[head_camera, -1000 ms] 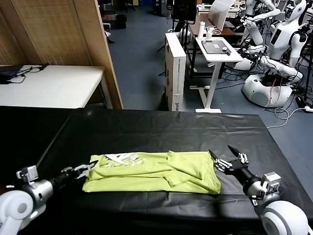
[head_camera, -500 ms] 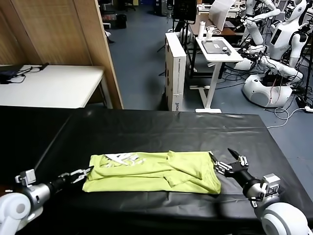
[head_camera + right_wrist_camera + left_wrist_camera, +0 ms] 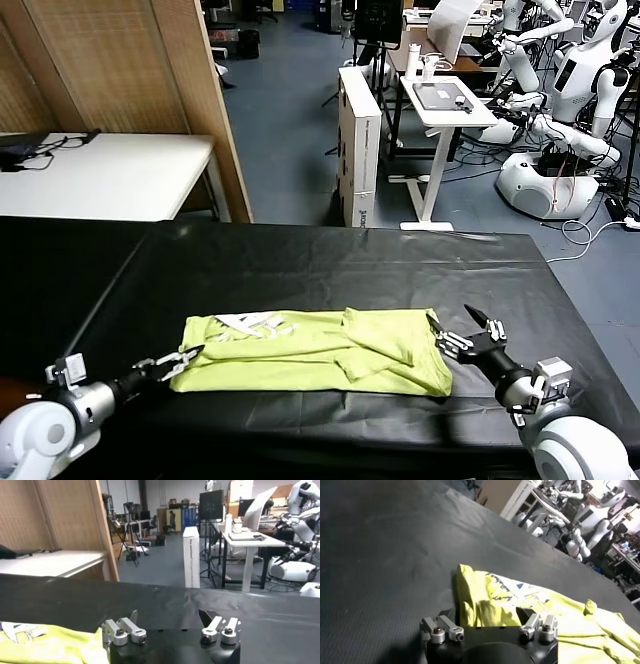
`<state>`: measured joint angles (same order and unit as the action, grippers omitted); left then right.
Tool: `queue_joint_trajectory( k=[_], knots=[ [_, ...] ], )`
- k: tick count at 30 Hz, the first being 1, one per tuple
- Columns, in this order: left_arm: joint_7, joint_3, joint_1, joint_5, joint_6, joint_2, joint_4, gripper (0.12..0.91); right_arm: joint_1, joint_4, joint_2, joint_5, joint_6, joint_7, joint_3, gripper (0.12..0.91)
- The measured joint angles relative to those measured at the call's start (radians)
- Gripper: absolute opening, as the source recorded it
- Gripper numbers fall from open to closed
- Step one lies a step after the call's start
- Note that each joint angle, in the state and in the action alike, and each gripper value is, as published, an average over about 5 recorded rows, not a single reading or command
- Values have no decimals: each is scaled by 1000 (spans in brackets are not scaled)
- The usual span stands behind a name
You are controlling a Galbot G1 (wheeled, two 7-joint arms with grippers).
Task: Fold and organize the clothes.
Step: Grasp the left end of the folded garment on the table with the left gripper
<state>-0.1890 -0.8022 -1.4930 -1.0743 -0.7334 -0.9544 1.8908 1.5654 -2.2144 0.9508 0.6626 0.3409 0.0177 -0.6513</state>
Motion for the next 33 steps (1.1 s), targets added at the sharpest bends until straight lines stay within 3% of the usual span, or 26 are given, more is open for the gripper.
queue_joint_trajectory(
  k=[22, 25, 27, 33],
  knots=[
    [3, 40, 25, -7, -2, -26, 11, 881, -8, -17, 5, -15, 10, 3, 10, 907],
    [5, 40, 21, -6, -1, -33, 10, 802, -2, -21, 9, -21, 10, 3, 10, 907],
    [6, 39, 17, -4, -1, -38, 10, 704, 0, -24, 11, -23, 10, 3, 10, 907],
    [19, 39, 11, 0, -4, -41, 14, 333, 1, -25, 16, -33, 7, 2, 13, 907]
  ],
)
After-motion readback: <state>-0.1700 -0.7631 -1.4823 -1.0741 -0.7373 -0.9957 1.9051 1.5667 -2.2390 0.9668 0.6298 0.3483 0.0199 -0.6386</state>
